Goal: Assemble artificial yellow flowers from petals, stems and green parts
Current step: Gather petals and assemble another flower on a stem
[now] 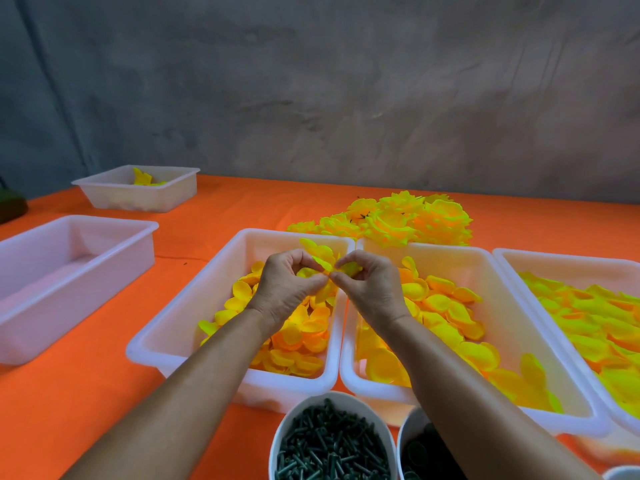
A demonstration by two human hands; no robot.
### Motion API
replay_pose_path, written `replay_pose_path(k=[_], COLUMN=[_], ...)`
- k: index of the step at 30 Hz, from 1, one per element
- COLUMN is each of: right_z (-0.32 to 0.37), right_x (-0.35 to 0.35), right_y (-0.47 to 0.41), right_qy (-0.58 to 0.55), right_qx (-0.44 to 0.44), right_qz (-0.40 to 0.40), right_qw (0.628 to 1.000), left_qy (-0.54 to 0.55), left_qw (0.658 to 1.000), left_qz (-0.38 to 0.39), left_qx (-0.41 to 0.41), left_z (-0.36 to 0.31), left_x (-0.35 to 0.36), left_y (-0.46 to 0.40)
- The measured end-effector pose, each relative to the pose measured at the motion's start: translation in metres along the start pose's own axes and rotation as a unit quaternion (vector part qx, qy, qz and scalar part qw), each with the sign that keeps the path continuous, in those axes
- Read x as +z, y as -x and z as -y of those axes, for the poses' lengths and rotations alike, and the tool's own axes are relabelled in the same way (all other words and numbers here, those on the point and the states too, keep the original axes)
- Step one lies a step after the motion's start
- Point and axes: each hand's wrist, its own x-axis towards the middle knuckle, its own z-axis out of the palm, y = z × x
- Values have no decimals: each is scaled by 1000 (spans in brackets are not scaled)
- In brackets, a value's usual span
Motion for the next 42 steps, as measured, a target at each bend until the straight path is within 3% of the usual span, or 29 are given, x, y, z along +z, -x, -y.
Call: replay_pose_path(k=[5,15,19,22,27,30,34,37,42], right_z=[-1,4,0,-1,0,2,5,3,3], right_x=[1,3,0,0,-1,-3,-3,-5,-4], right_y=[2,-1,2,3,-3,-2,0,1,-1], right_qy=[70,-2,120,192,95,1,-76,-57,-109], right_qx=[-49,12,-57,-76,10,33,38,28,38], right_qz=[-10,-31,-26,-25,-53,-26,6,12,-21], right_qw=[996,999,991,978,994,999,996,998,993], left_qy=[2,-29,-141,-163,-100,-8,9,-14,38], left_qw=[999,998,988,981,992,995,999,998,997], left_qz=[19,-62,-23,-7,-71,-102,-22,31,-64], left_qx=[-30,-13,60,105,37,12,42,55,21], left_z=[-4,-2,-2,-4,-1,-2,-3,-1,-5], left_x=[1,3,2,3,3,0,1,3,1], left_y=[3,-3,2,5,-2,-6,-1,0,-3])
